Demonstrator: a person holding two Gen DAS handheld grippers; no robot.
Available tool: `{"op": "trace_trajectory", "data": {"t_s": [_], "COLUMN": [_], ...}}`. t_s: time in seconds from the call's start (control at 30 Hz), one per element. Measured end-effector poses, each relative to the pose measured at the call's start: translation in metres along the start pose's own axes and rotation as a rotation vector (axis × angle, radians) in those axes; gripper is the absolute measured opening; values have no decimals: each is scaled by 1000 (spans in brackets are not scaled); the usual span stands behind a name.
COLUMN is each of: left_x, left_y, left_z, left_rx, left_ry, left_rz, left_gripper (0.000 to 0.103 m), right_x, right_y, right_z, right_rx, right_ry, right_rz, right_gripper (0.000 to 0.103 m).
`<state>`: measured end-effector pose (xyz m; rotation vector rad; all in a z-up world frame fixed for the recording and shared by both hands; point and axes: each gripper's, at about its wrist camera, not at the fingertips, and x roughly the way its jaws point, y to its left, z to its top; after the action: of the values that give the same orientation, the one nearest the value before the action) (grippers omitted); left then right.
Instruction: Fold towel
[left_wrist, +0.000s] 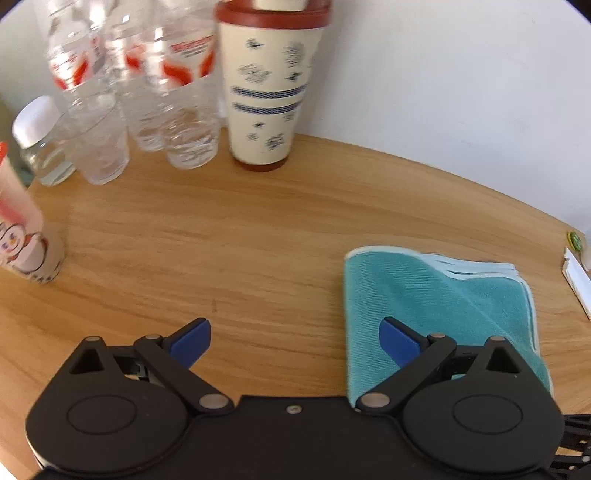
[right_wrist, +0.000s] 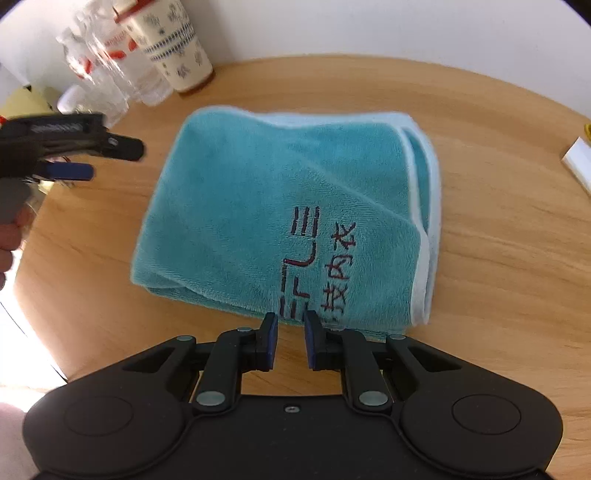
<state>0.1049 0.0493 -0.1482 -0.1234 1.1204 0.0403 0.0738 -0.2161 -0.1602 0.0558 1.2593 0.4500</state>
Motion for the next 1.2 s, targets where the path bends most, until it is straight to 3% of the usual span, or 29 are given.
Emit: {"op": "trace_trajectory", "data": {"t_s": [0.07, 0.13, 0.3, 0.57, 0.6, 0.63, 0.67, 0.83, 0.93, 1.1, 1.2], "left_x": [1, 3, 4, -1, 0, 1, 1, 7, 10, 21, 24], "left_y": [-8, -14, -18, -1, 3, 5, 7, 11, 3, -28, -42], "left_z": [1, 2, 2, 7, 8, 9, 10, 11, 10, -8, -18], "left_rx": [22, 35, 33, -18, -34, -43, -48, -68, -40, 65, 136], "left_ry": [-8, -12, 0, 4, 8, 10, 12, 20, 13, 39, 25], "left_rz": [-1, -2, -5, 46, 54, 59, 64, 84, 69, 2, 39], "left_gripper": [100, 100, 100, 100, 100, 100, 100, 100, 100, 100, 100], "right_x": [-17, -28, -15, 40, 45, 48, 47, 32, 17, 36, 46], "right_y": [-12, -31, -72, -73, -73, -71, -70, -64, -72, -76, -74], "right_z": [10, 23, 68, 101, 101, 102, 101, 108, 108, 103, 97], "right_rx": [30, 60, 77, -31, -39, -52, -65, -101, -60, -60, -81], "right_ry": [-78, -139, -196, -82, -67, -70, -69, -97, -143, -99, -112], "right_rz": [-33, -48, -64, -21, -15, -7, 4, -21, -21, -137, -191], "right_gripper": [31, 32, 32, 31, 23, 8, 6, 5, 5, 7, 15]}}
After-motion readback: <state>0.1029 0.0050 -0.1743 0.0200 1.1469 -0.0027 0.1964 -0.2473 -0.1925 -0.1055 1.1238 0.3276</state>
